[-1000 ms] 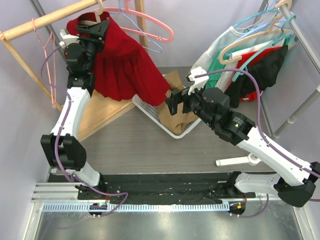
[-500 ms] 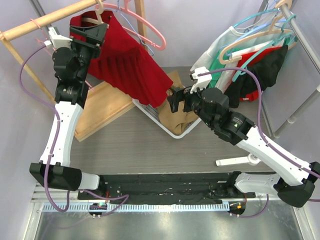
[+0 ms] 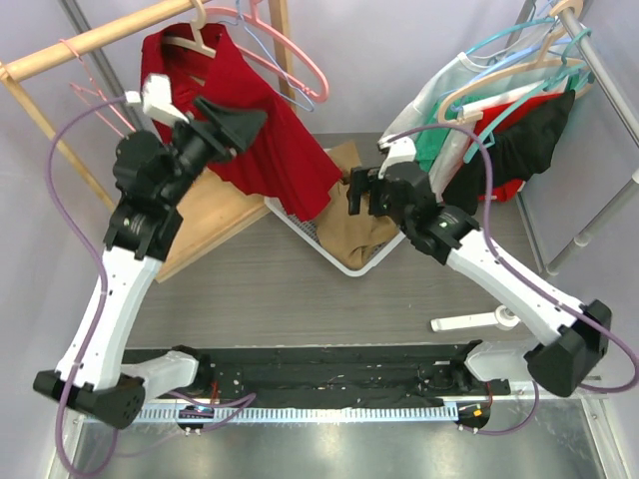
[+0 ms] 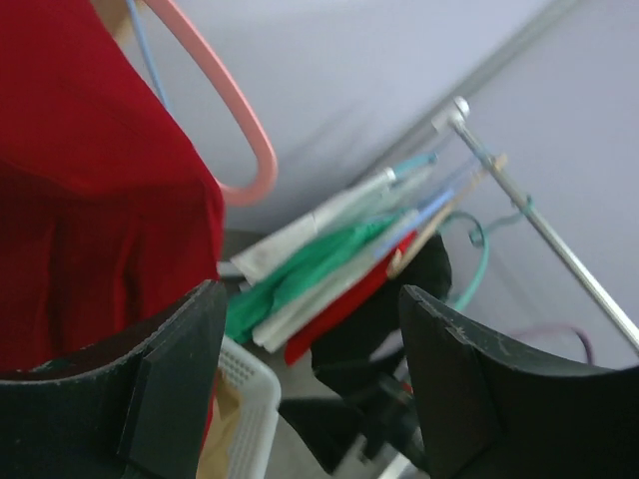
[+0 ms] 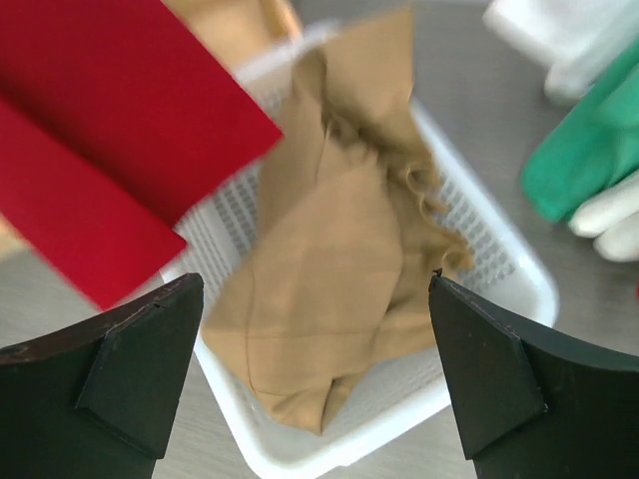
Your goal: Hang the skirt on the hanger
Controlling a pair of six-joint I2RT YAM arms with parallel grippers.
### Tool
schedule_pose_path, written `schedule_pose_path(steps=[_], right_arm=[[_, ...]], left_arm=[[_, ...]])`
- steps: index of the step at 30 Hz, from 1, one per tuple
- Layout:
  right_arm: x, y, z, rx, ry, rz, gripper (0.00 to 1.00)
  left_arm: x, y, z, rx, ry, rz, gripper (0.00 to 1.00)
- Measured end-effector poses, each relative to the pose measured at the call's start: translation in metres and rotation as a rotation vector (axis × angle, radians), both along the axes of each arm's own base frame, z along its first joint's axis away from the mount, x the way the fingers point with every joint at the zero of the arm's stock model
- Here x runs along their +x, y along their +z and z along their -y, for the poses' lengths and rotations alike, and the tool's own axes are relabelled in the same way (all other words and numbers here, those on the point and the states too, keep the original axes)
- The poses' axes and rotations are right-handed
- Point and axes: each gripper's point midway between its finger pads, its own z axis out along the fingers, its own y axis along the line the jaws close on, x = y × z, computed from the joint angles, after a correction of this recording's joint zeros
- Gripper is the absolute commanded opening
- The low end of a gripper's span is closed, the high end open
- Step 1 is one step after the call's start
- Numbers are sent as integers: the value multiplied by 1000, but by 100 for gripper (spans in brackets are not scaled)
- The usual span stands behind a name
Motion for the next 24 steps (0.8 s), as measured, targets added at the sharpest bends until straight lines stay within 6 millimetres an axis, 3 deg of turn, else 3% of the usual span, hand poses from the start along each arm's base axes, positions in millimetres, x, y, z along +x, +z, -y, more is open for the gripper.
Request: schedule_pose_path(steps=[3, 6, 12, 14, 17, 18, 20, 22, 23, 24], right_arm=[[0, -48, -8, -65, 38, -108, 100], [-10, -87, -15, -110, 95, -212, 100], [-27, -127, -31, -128, 219, -331, 100], [-28, -140, -34, -140, 238, -364, 100], [-29, -166, -39, -169, 255, -428, 97], [-29, -175, -40, -179, 257, -450, 93], [-29, -189, -40, -198, 256, -482, 71], [-29, -200, -41, -213, 256, -513, 41], [-28, -204, -42, -217, 257, -524, 5], [-27, -207, -43, -220, 254, -533, 1]], left_arm=[[-35, -34, 21, 74, -114, -25, 72], [-57, -92, 35, 135, -194, -126, 72], [-82, -199, 46, 236, -252, -369, 72], [-91, -221, 46, 259, -261, -417, 72], [-100, -238, 45, 279, -263, -449, 73], [-102, -242, 44, 285, -262, -454, 73], [-105, -249, 43, 297, -259, -467, 73], [-106, -256, 40, 313, -250, -490, 73], [-105, -260, 39, 323, -241, -502, 73], [-105, -262, 37, 328, -233, -509, 73]])
